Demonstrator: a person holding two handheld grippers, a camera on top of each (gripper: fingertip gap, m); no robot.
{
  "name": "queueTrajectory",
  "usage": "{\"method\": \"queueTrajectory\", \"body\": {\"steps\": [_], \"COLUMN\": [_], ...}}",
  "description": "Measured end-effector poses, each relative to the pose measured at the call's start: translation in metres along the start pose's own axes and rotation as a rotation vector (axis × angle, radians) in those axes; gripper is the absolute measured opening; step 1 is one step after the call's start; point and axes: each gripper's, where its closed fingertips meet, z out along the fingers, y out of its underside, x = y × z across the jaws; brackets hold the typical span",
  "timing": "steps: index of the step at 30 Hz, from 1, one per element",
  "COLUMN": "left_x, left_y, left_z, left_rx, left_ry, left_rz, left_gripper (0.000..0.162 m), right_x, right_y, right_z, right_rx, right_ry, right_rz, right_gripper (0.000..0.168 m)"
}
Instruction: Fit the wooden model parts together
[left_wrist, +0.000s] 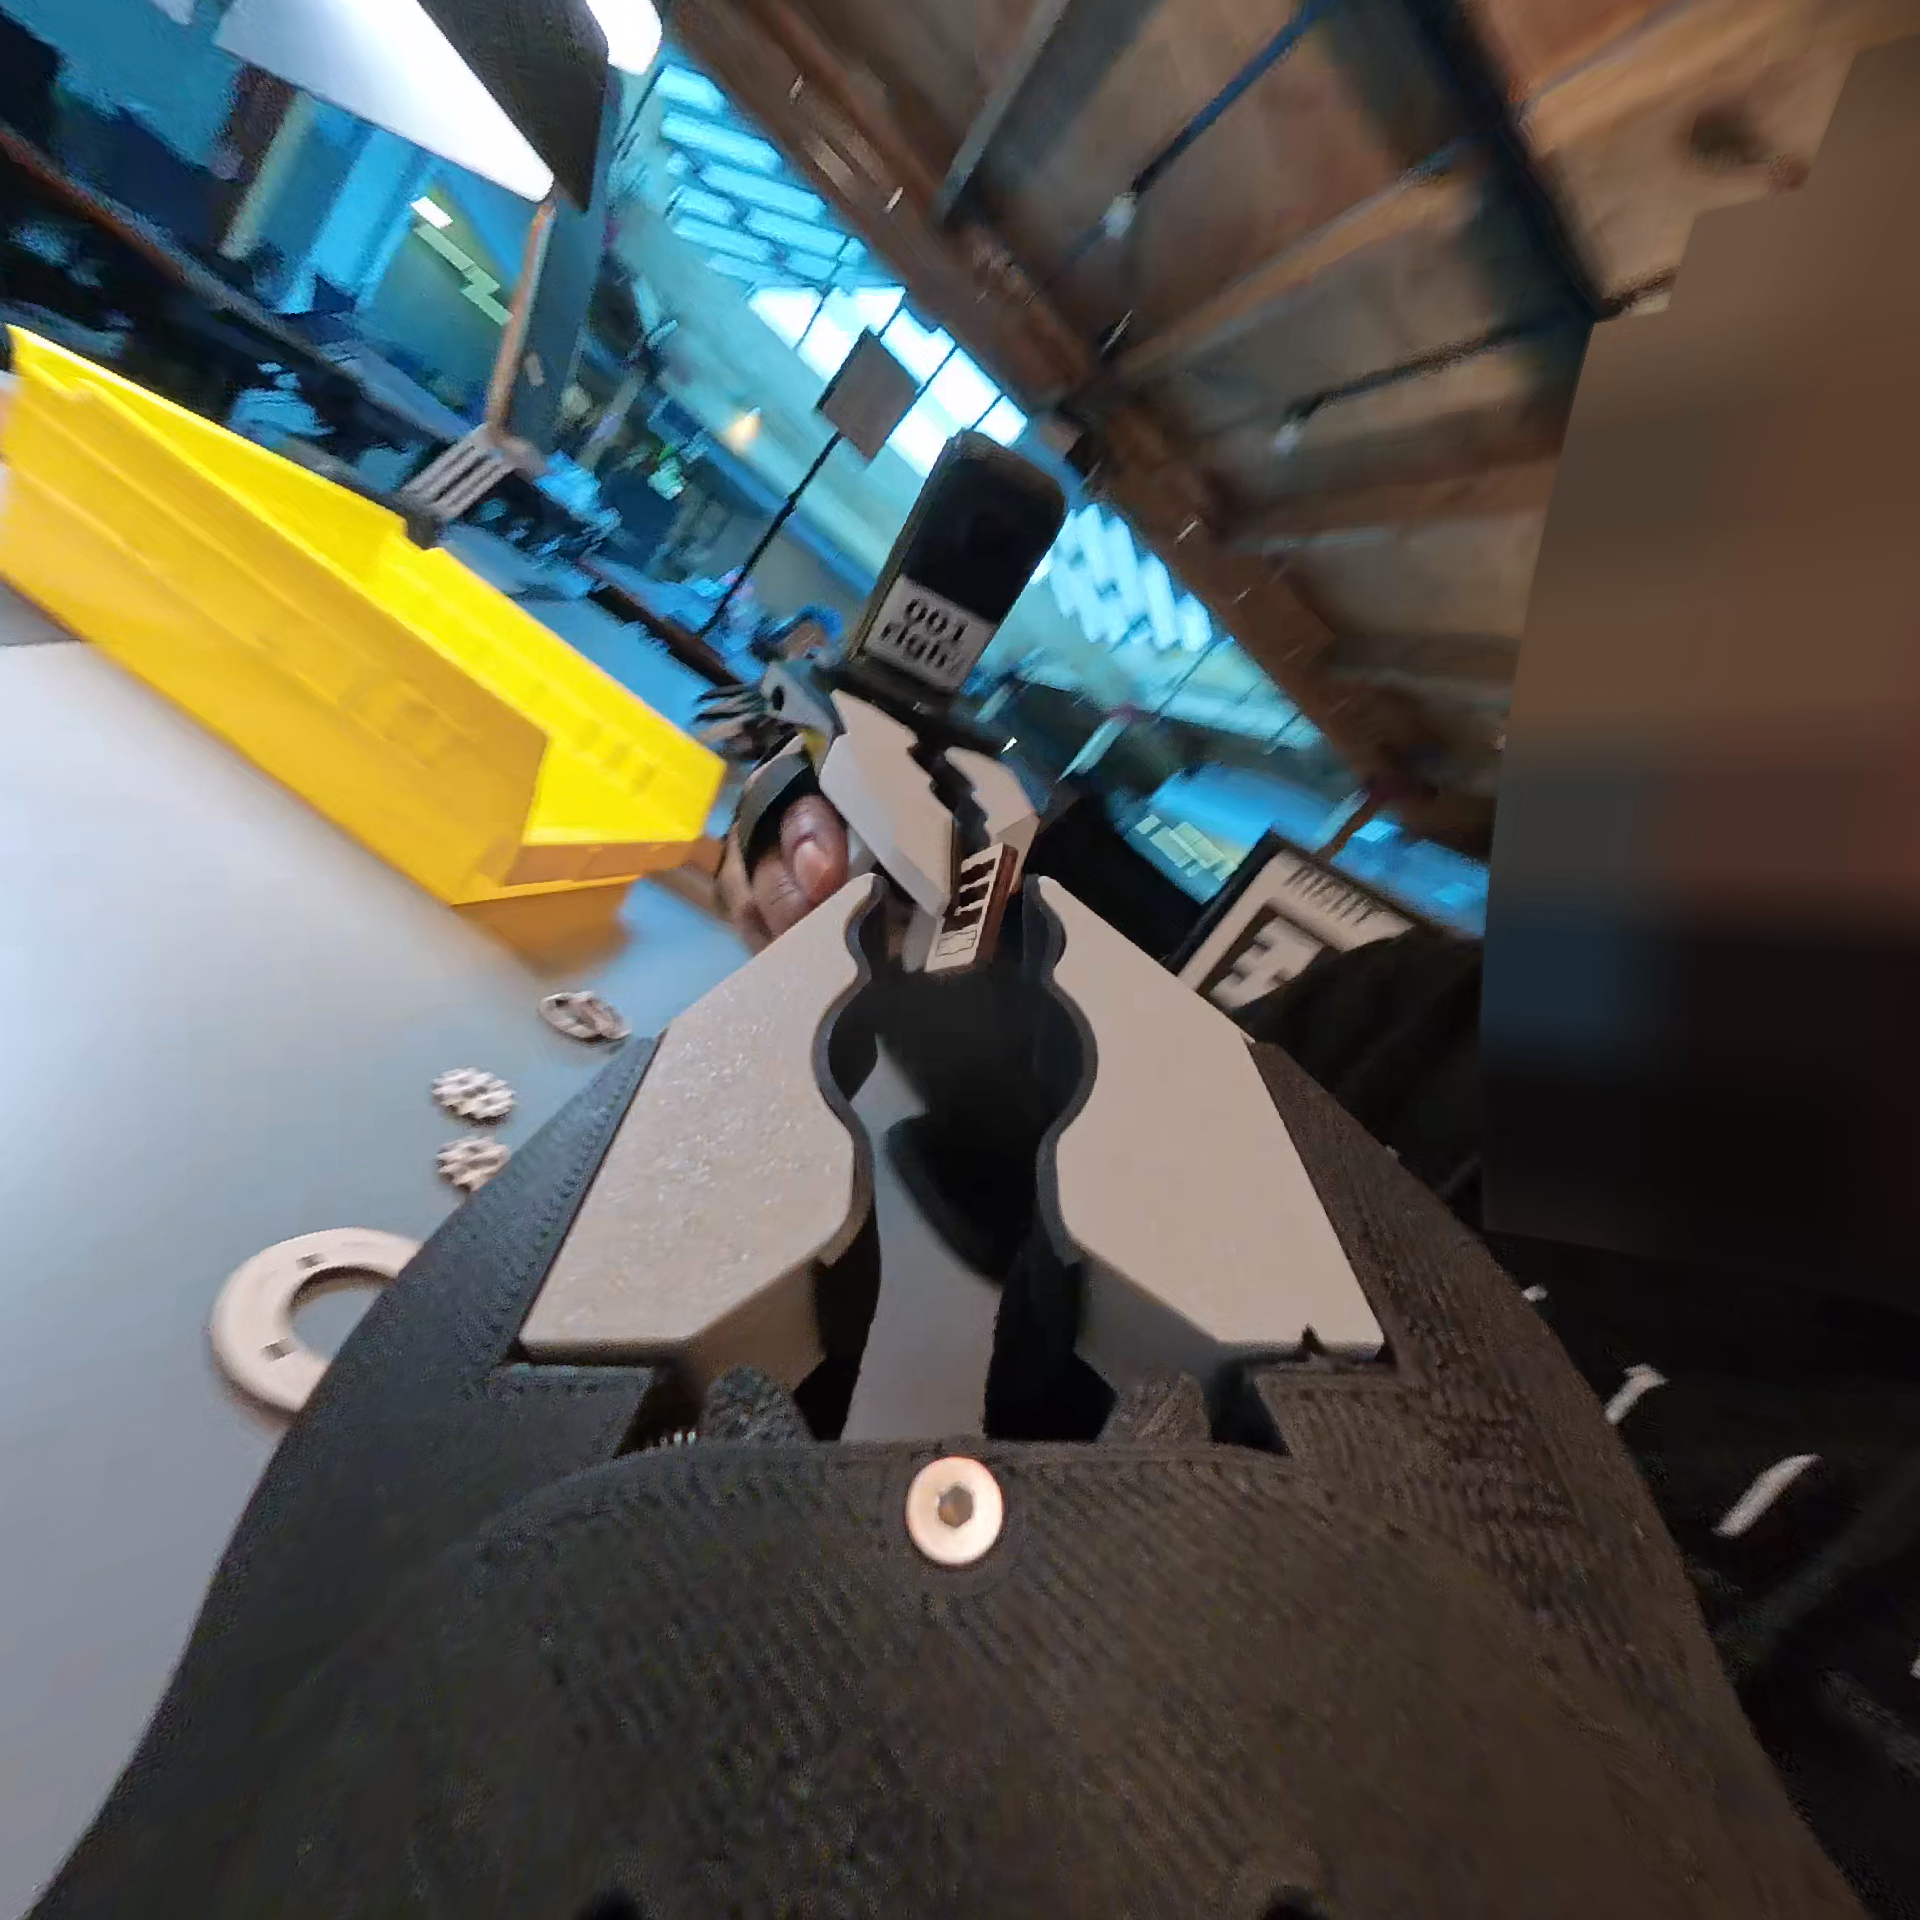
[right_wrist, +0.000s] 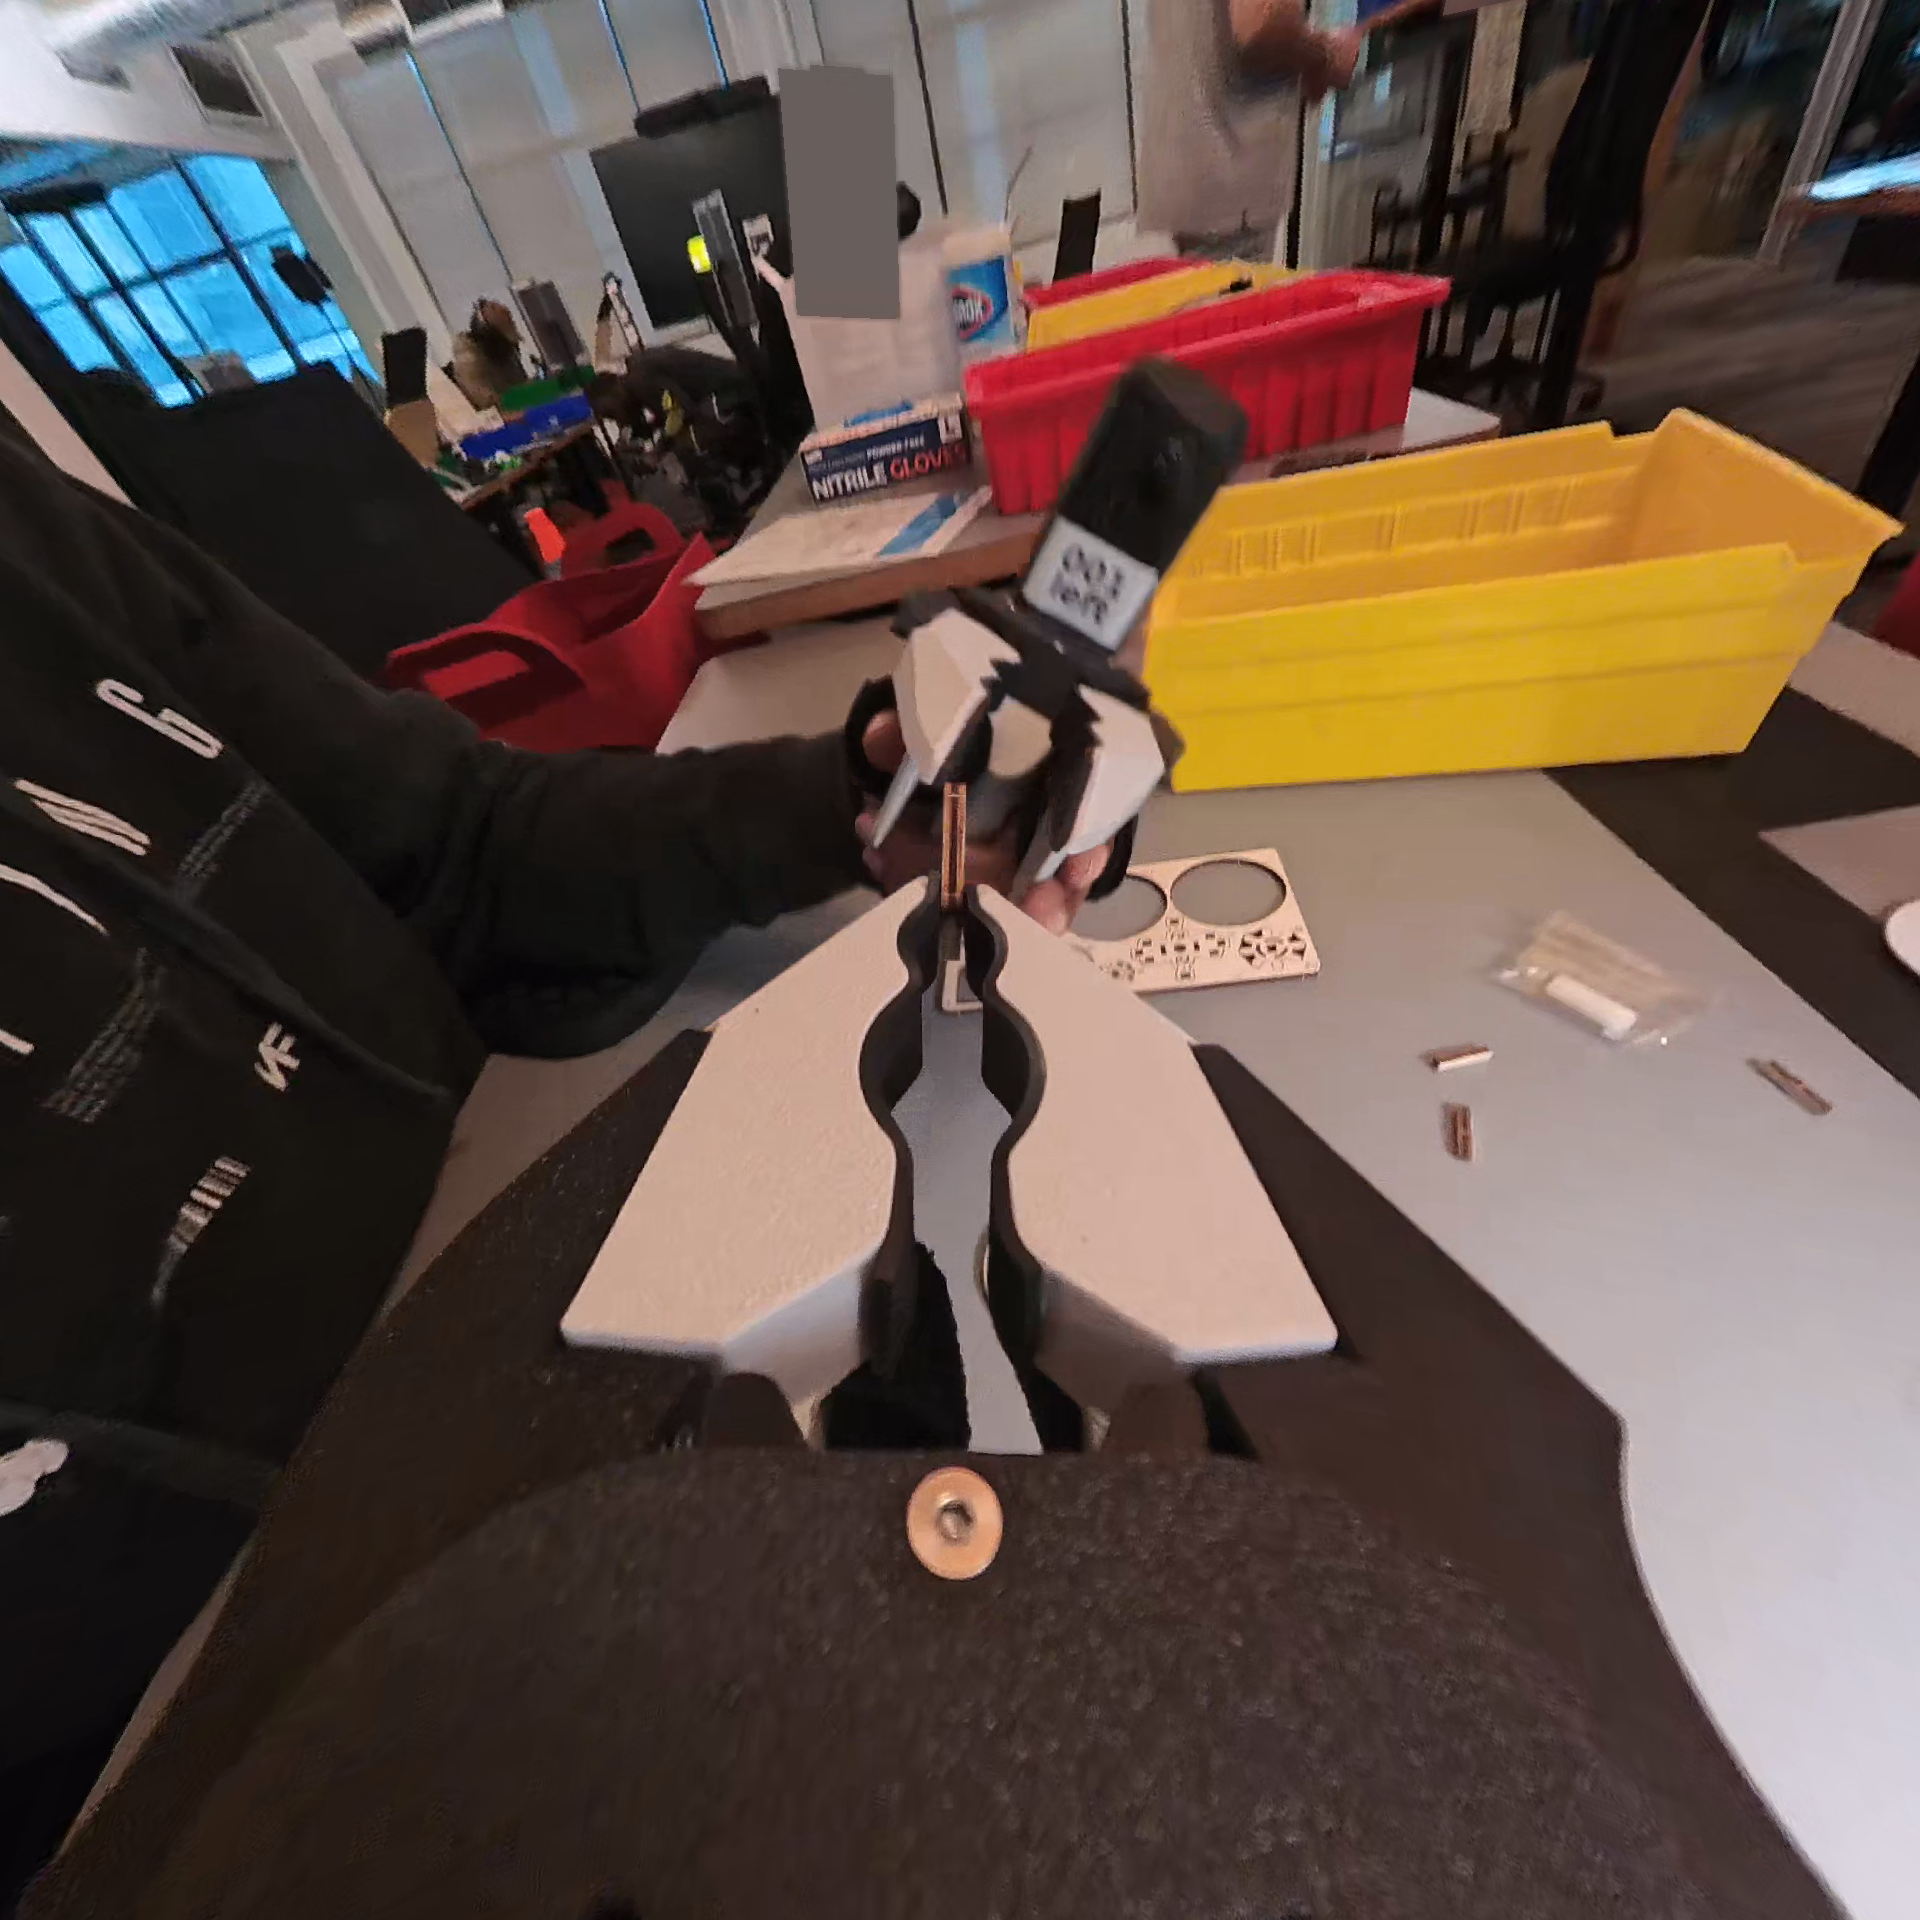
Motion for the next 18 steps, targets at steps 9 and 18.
{"method": "queueTrajectory", "body": {"steps": [9, 18], "left_x": [-0.005, 0.020], "left_y": [0.035, -0.010], "left_z": [0.014, 0.014], "left_rx": [-0.331, 0.010], "left_ry": [-0.235, -0.121], "left_rz": [0.343, 0.360], "left_gripper": [0.008, 0.001], "right_x": [-0.002, -0.007], "right_y": [0.023, -0.015], "right_z": [0.001, 0.001], "right_rx": [-0.174, 0.082], "right_ry": [0.016, -0.018], "right_rz": [-0.024, -0.027], "right_gripper": [0.001, 0.017]}}
